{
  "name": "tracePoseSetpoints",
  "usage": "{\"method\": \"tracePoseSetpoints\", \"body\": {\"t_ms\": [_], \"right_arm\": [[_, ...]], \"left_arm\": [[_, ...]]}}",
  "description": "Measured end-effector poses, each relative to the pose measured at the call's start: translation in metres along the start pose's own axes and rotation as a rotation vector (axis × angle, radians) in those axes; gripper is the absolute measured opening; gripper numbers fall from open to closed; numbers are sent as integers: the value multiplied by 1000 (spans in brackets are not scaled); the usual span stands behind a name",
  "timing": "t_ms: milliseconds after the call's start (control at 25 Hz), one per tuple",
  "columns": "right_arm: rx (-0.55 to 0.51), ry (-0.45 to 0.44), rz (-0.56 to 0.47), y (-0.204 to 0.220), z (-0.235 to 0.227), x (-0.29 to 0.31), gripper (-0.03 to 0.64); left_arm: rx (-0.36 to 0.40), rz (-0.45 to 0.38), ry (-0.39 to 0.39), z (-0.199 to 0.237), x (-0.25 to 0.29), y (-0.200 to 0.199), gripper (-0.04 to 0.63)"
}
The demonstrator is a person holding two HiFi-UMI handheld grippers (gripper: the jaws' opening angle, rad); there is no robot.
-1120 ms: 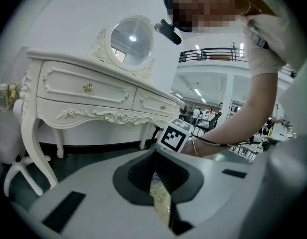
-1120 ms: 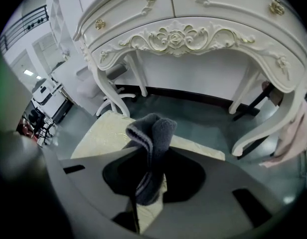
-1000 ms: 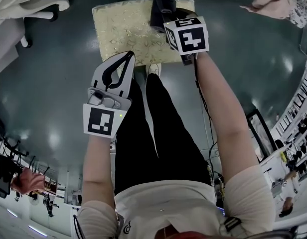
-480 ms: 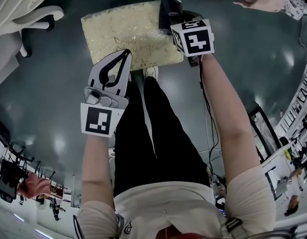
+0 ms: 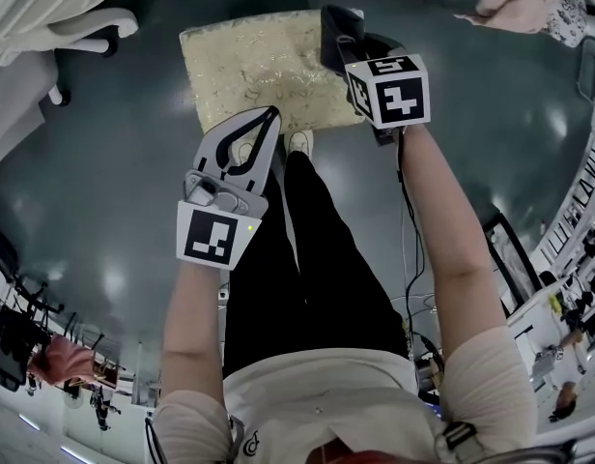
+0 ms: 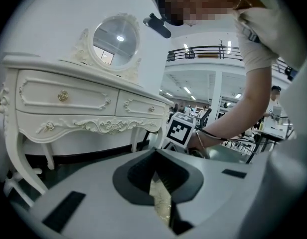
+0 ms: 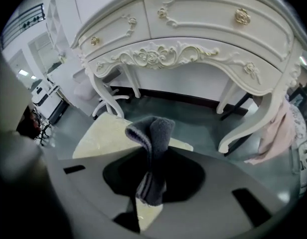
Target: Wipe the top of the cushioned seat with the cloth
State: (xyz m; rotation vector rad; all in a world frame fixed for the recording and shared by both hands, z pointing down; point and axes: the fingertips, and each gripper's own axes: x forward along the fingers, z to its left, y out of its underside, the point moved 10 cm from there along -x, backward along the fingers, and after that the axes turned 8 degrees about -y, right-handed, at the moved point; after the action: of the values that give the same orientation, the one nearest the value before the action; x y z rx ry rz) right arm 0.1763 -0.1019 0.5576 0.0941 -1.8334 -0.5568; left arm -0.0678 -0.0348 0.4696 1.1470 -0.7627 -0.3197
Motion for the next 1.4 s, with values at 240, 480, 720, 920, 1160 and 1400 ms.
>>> {"method": "tracePoseSetpoints", "body": {"t_ms": [240, 480, 720, 920, 1160, 1400], "right_arm": [[2, -110, -43, -20, 84, 9, 81], [-4, -232, -24, -19, 171, 46, 80], [-53, -302, 14, -13, 226, 80, 80], [-35, -279, 33, -12, 235, 99, 80], [-4, -250, 78, -4, 215, 103, 81], [31, -232, 78, 10, 181, 90, 84]], "left_arm": [[-46, -17, -87, 43, -57, -1, 12], [-48, 2, -123, 74, -108, 17, 12], [-79, 1, -160, 98, -144, 35, 12], [-28, 27, -122, 114, -156, 41, 12], [-93, -4, -116, 115, -153, 41, 12], [-24, 18, -47, 92, -131, 35, 12]]}}
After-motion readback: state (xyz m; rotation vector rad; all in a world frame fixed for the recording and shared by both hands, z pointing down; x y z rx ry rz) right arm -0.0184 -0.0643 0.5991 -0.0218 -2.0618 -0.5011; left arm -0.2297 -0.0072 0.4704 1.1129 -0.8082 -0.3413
